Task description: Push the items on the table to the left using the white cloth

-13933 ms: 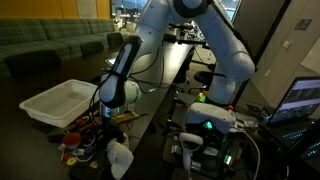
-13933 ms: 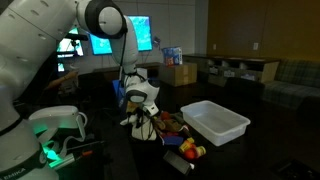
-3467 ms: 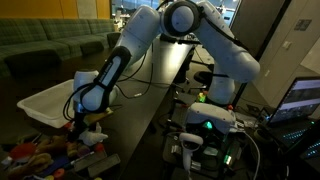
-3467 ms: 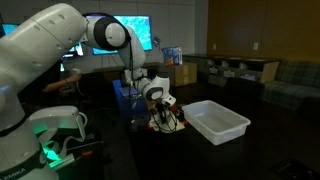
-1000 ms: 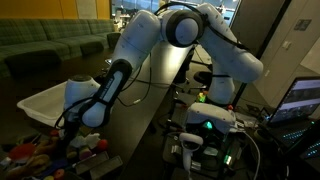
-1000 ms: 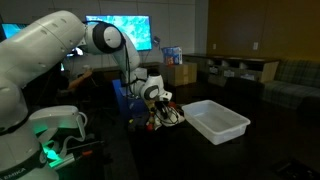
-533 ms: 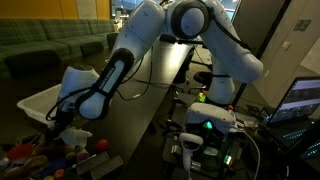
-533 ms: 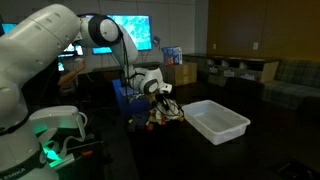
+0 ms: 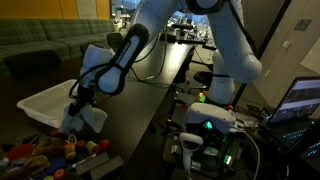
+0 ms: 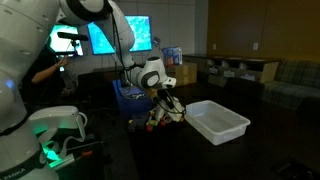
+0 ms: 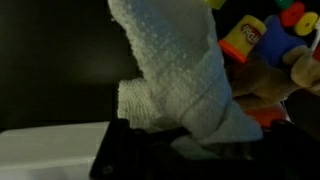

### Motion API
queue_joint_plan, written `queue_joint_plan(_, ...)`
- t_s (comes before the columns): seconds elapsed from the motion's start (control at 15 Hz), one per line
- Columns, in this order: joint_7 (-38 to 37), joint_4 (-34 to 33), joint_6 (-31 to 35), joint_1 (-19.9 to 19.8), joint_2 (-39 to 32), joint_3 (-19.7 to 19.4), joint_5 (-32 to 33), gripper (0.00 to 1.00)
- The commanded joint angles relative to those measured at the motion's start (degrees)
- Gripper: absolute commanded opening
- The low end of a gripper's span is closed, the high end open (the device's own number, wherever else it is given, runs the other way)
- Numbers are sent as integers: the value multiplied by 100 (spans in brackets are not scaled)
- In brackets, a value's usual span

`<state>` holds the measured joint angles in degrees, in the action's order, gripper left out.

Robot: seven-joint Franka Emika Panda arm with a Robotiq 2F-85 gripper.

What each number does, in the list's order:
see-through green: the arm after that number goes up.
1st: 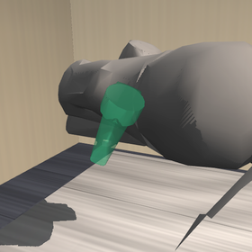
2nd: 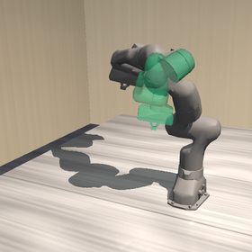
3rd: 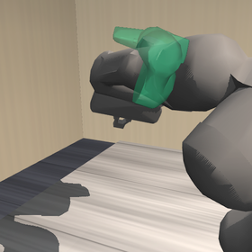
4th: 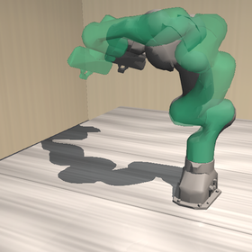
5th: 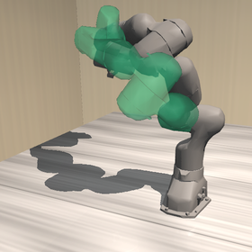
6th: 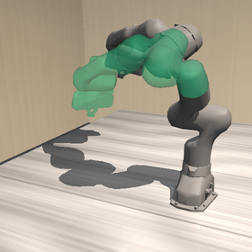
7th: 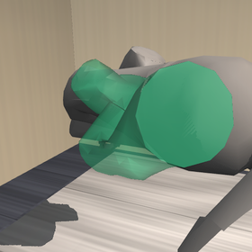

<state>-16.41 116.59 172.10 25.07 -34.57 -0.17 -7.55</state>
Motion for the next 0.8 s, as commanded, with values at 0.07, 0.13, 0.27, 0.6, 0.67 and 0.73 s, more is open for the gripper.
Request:
queue_joint_plan(0.07,92,1729,180,-329,1334,-165,184,0)
queue_joint_plan(0.13,43,1989,155,-326,1501,-279,239,0)
queue_joint_plan(0.27,-30,2565,72,-300,1853,-490,420,0)
queue_joint_plan(0.6,-607,3429,-28,102,2017,-1051,1155,0)
queue_joint_plan(0.67,-863,3508,-34,319,1964,-1212,1308,0)
queue_joint_plan(0.73,-966,3576,-64,349,1891,-1085,1250,0)
